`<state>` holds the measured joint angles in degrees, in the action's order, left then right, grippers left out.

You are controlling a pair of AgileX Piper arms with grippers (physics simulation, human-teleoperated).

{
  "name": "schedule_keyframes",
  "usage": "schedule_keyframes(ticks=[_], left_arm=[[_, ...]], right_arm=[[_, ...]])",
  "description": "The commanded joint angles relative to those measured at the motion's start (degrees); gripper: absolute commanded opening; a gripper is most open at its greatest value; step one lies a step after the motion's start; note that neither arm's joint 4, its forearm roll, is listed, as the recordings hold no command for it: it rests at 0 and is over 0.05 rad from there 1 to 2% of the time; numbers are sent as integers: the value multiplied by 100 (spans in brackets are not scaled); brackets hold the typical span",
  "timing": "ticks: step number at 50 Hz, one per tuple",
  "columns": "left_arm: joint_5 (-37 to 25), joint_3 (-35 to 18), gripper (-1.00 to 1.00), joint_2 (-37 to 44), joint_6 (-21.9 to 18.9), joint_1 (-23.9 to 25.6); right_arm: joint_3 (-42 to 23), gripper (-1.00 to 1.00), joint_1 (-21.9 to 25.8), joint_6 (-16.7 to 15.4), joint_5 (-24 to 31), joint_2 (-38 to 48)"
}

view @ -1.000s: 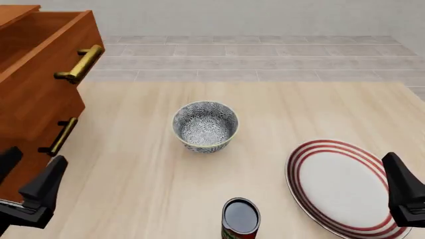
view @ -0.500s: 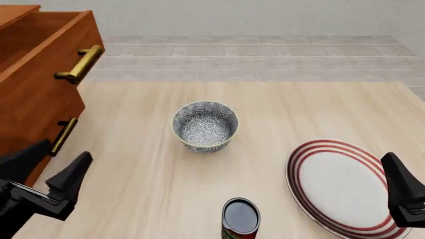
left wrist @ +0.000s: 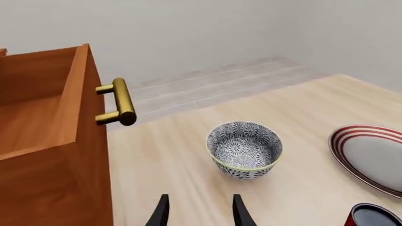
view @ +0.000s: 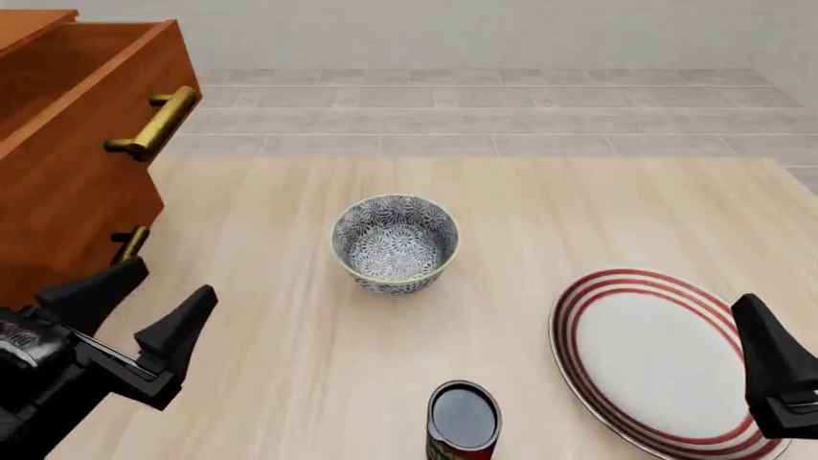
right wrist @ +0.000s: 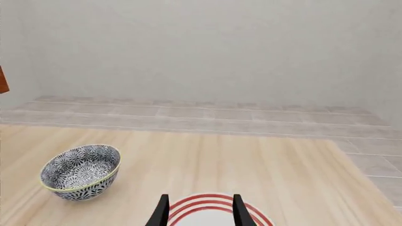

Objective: Put the bowl on top of the cabinet.

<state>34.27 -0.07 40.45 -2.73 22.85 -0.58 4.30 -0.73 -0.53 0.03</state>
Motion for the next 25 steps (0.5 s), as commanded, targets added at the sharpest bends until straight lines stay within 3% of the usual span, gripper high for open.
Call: schedule_keyframes(ticks=[1, 25], left_arm=[[801, -78, 100, 845, 54, 304], [187, -1264, 100, 1671, 245, 416]], right_arm=[[5, 100, 33, -4, 1, 0], [8, 100, -19, 18, 21, 0]])
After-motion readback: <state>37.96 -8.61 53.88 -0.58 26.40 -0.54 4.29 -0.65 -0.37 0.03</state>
